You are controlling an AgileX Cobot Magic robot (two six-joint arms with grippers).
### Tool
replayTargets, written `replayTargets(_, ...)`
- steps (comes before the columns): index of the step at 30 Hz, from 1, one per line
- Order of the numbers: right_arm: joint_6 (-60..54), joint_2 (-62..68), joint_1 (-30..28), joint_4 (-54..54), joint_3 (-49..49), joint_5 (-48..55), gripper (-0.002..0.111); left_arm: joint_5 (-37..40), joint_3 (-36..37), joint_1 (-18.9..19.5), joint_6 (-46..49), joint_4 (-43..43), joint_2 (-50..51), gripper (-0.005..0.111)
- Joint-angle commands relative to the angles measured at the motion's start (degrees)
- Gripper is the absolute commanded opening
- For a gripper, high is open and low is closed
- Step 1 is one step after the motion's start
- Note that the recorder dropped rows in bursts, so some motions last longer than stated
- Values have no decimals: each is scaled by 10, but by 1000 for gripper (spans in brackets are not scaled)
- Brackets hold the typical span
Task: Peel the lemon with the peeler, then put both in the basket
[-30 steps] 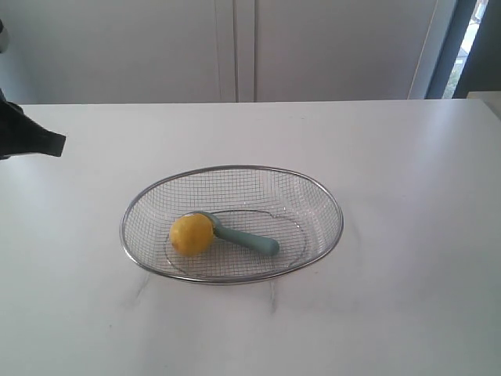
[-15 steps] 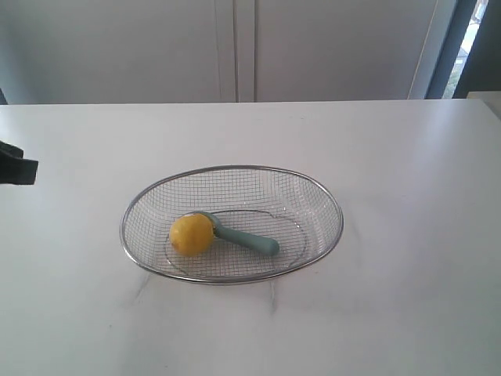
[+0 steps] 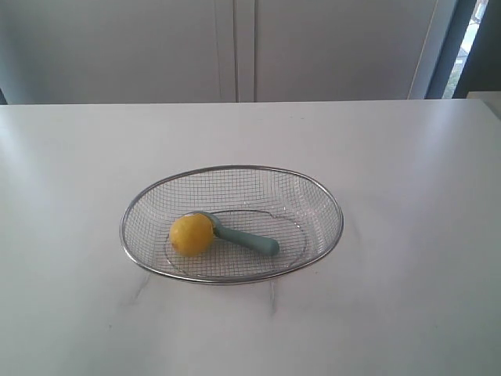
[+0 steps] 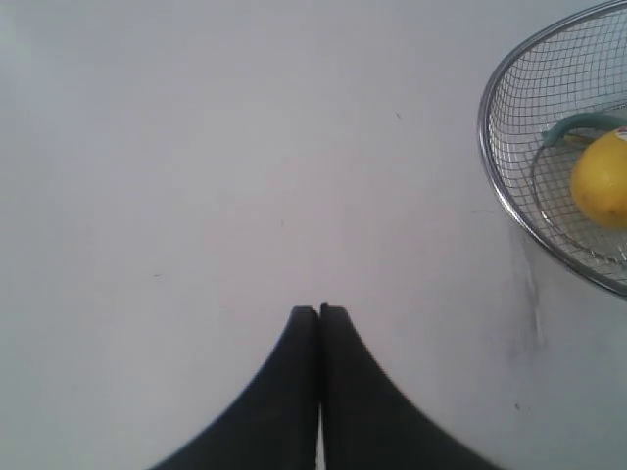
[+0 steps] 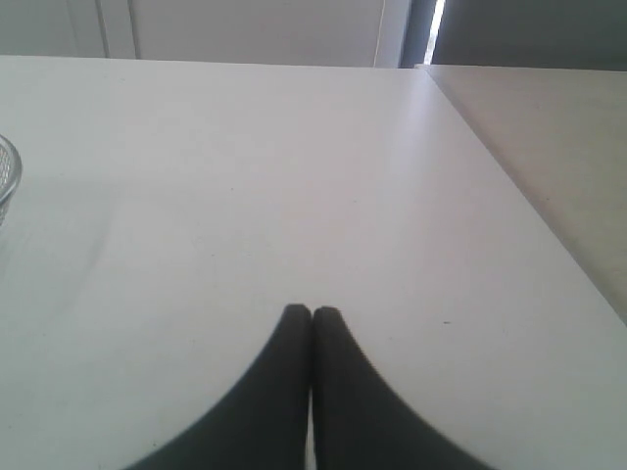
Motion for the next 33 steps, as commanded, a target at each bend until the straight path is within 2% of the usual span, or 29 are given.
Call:
replayTargets(1,-2,-3,1,-6,3,-9,0,-10,24,2,-2,-8,-41,0)
replayTargets(33,-2,-3,1,-6,3,-11,0,-24,250,2,17,-4,-343,0)
